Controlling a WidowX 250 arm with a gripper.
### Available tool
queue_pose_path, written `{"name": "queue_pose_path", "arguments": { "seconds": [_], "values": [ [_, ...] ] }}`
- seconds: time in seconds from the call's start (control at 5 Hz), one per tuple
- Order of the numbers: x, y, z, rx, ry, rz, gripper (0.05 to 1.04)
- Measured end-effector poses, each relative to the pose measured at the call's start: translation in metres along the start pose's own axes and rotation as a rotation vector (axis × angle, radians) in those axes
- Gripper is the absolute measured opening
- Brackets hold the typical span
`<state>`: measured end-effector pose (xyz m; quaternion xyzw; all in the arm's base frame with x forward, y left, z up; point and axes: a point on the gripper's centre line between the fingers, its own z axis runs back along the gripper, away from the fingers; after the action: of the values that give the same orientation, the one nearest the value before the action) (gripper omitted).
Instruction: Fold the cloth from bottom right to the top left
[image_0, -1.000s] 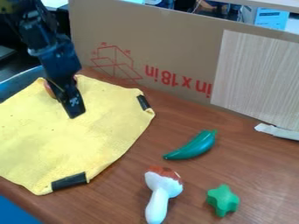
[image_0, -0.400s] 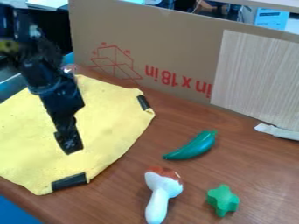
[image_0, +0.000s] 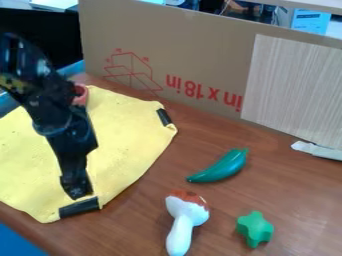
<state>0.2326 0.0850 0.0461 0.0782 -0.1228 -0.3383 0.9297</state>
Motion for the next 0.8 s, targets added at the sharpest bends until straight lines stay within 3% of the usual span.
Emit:
{"name": "queue_pose_path", "arguments": {
  "seconds": [0.4,0.8],
  "values": [
    [-0.006,-0.009,-0.013,0.026,0.021,-0.031,1.001],
    [-0.007,-0.019,-0.017,0.008,0.024,-0.036,1.001]
  ]
}}
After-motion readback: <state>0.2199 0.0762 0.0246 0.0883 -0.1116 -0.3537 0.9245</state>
